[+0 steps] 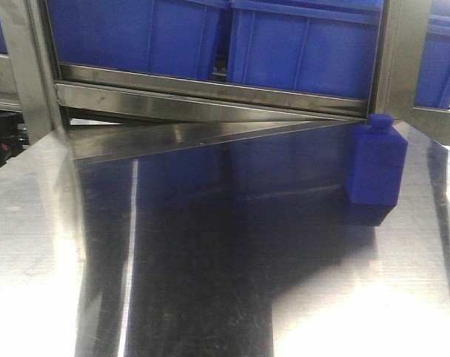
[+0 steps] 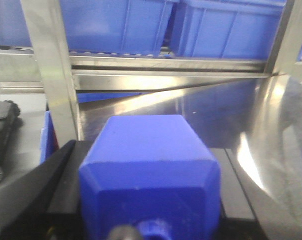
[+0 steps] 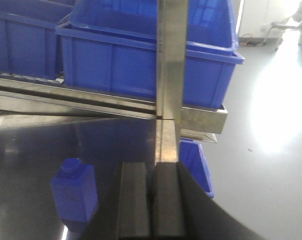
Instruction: Pick and sort blue part to right shelf
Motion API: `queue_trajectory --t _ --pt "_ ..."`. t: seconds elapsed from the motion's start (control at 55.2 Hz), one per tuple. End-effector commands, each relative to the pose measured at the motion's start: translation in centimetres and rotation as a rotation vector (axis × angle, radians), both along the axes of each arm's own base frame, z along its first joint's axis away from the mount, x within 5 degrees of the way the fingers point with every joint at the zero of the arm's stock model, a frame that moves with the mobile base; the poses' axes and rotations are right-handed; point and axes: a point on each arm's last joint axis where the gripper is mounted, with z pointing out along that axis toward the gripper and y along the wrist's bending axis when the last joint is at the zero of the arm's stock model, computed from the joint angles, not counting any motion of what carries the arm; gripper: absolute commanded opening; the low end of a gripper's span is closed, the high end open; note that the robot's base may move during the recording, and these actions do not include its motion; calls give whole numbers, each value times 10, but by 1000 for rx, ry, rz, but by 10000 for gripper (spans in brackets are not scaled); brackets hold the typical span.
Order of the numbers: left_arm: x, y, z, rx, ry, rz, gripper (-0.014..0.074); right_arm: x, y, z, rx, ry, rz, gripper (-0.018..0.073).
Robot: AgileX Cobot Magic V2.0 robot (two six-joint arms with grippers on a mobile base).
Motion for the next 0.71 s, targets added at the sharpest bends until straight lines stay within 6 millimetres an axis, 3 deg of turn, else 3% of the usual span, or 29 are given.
queue_trajectory --t 0.0,0.127,0.254,0.308,0.489,0.688 --pt "-1 -1 19 -60 -122 -15 302 11 6 44 -28 -39 66 48" --pt "-1 -1 20 -67 -139 -17 302 32 20 73 -50 90 177 199" --pt "-1 -1 21 -69 -146 -18 302 55 42 89 -80 191 294 432" --pt "-1 -1 21 -69 -146 -18 302 66 52 89 -92 215 329 485" --pt "-1 -1 21 -70 -143 -18 302 100 71 75 -116 303 349 519" --pt "-6 0 21 -76 -152 -18 302 126 85 71 -83 516 331 522"
